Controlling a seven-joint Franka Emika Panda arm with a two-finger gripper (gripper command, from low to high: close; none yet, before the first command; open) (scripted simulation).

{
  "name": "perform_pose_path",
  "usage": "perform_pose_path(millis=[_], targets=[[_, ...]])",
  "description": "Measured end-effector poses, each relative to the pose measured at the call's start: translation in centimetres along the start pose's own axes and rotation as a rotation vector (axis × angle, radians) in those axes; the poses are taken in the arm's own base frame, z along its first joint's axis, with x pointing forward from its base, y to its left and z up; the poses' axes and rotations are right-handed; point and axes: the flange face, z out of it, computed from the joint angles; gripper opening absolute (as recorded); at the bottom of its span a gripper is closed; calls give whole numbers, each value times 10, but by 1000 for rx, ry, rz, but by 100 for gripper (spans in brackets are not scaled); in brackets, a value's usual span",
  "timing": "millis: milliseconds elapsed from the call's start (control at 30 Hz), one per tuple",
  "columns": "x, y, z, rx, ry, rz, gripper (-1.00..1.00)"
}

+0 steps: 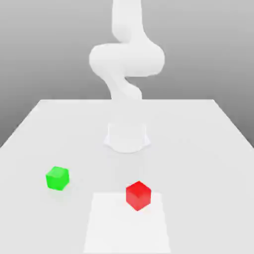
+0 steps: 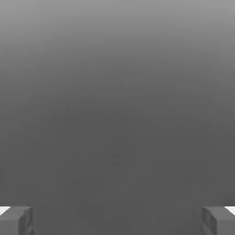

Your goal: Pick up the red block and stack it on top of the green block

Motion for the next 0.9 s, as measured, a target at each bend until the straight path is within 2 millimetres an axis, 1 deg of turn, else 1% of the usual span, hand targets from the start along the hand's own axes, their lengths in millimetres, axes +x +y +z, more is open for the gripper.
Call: perform_pose_path(millis=[100, 200, 333, 433, 500, 600, 667, 867, 900], targets=[[-22, 16, 76, -92, -64, 120, 0], [-50, 41, 143, -190, -118, 238, 0], [-96, 88, 219, -333, -172, 398, 0], [-138, 133, 266, -455, -200, 524, 0], [-170, 169, 291, -546, -212, 612, 0], [-213, 218, 313, -670, -216, 725, 0], [-226, 235, 325, -699, -214, 753, 0], [-251, 263, 363, -708, -216, 759, 0], [-253, 266, 366, -708, -216, 758, -100]])
